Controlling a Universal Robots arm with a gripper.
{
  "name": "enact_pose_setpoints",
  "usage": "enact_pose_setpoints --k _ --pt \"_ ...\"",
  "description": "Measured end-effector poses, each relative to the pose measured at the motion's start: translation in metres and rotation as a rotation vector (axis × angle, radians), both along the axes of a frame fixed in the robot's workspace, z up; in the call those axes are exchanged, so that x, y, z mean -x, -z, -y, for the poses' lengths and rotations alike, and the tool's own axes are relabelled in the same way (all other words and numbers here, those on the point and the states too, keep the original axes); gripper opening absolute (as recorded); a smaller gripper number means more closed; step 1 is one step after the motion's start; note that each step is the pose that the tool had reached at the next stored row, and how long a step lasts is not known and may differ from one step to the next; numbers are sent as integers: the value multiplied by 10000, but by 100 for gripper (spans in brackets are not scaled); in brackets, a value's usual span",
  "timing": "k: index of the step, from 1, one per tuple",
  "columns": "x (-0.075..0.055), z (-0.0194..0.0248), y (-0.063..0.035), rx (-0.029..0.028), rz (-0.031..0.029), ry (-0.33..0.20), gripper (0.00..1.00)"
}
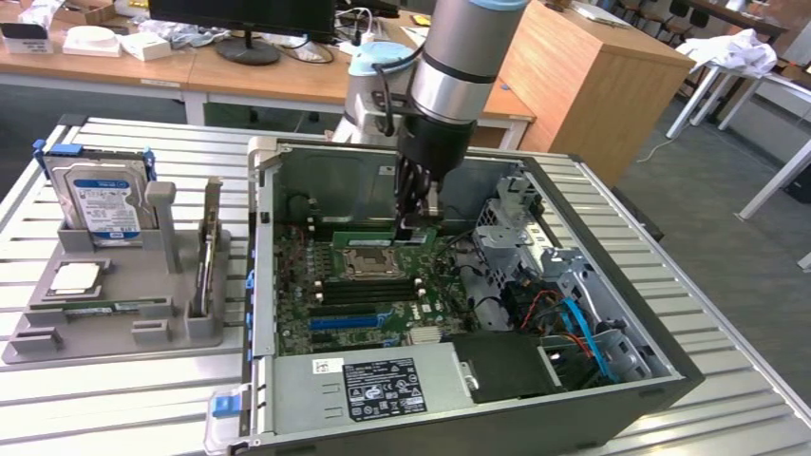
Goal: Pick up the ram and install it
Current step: 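Insert the ram into the slot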
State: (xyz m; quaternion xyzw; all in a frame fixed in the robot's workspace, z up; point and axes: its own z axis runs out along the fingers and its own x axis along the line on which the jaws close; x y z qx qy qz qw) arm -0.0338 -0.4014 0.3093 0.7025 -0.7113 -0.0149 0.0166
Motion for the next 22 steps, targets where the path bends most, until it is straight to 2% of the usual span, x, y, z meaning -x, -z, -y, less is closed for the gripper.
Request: enact_pose_setpoints --k 22 --pt "0 0 168 0 0 4 12"
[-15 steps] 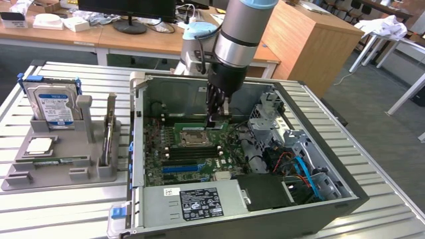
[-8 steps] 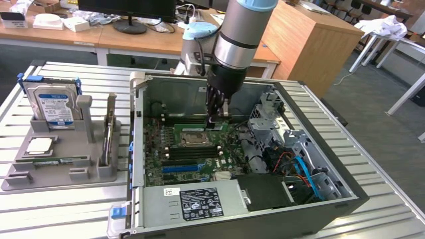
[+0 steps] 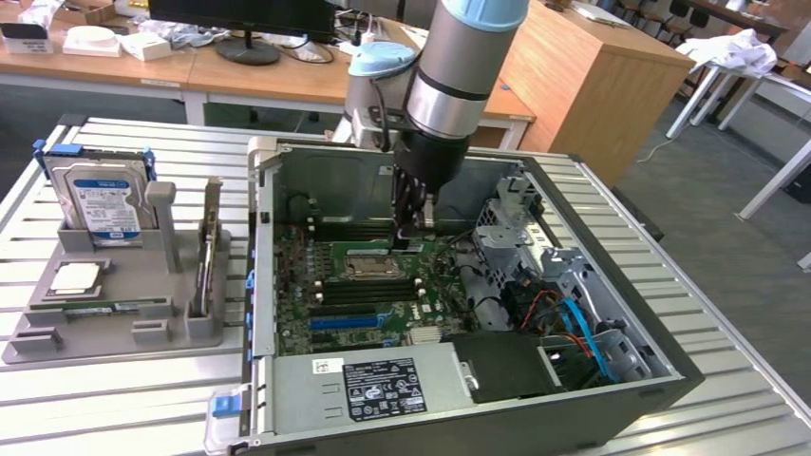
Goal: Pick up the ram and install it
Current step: 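Insert the ram into the slot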
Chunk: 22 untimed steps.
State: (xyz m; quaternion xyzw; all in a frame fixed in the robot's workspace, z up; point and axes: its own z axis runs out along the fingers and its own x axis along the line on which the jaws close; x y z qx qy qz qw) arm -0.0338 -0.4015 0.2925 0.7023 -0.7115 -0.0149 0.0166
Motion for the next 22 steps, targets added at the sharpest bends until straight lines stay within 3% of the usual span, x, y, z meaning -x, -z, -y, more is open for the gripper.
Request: enact_pose_setpoints --k 22 --pt "0 0 156 -1 0 29 12"
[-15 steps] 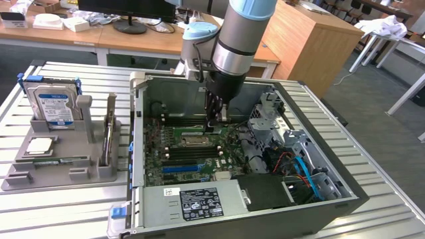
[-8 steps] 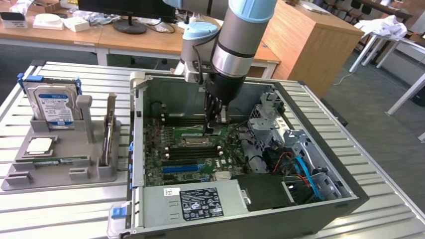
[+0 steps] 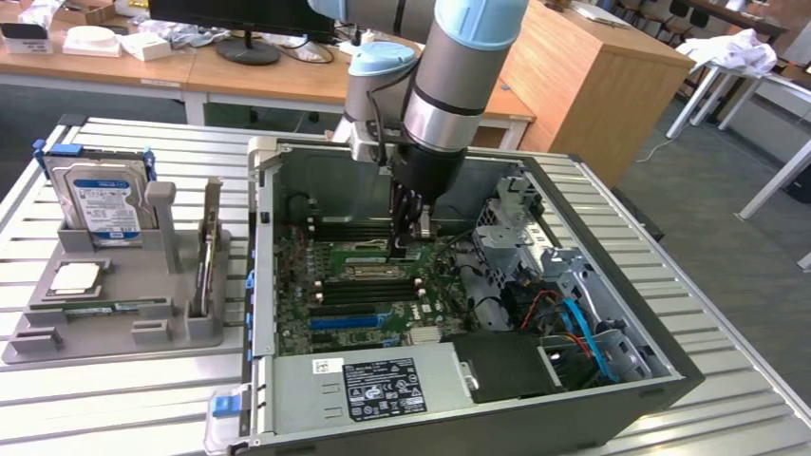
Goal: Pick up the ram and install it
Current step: 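Insert the ram into the slot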
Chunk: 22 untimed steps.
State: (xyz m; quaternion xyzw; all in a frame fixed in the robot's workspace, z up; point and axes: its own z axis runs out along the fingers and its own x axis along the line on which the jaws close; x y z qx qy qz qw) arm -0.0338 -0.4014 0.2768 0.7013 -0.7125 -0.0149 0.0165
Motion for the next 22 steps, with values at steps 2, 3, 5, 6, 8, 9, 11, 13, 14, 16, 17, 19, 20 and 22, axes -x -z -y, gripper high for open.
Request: enact_pose_setpoints --k 2,3,5,6,8,9,11,13,14,16,17,19,20,22 --pt "0 0 15 0 0 4 12" --pt "0 0 22 1 0 6 12" --pt "0 0 36 0 0 9 12" --pt "0 0 43 0 0 11 12" --pt "0 0 58 0 -1 15 12" --pt "0 0 65 0 0 16 12" --pt "0 0 77 1 -1 20 12" --pt "0 0 90 0 0 22 12" --pt "0 0 97 1 0 23 12" --pt "0 0 110 0 -1 25 12" --pt "0 0 116 1 -1 26 12" --pt "0 0 128 0 0 27 12" --pt "0 0 136 0 0 27 12" --pt "0 0 149 0 0 27 12"
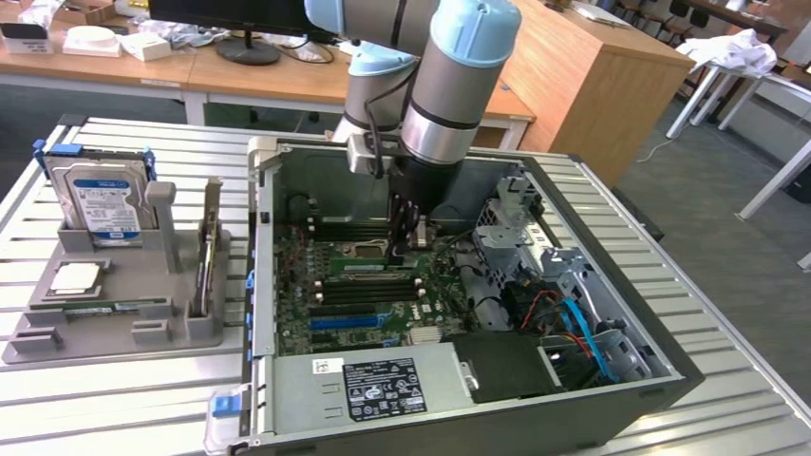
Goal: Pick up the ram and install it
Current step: 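Insert the ram into the slot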
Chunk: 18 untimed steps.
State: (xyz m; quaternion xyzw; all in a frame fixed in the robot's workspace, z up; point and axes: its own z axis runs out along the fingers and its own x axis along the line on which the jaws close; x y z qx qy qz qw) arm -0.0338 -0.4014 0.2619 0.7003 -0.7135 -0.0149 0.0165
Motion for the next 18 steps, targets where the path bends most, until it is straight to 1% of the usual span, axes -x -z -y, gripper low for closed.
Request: enact_pose_setpoints --k 13,18 --pt "0 0 86 0 0 0 12" --pt "0 1 104 3 -1 0 12"
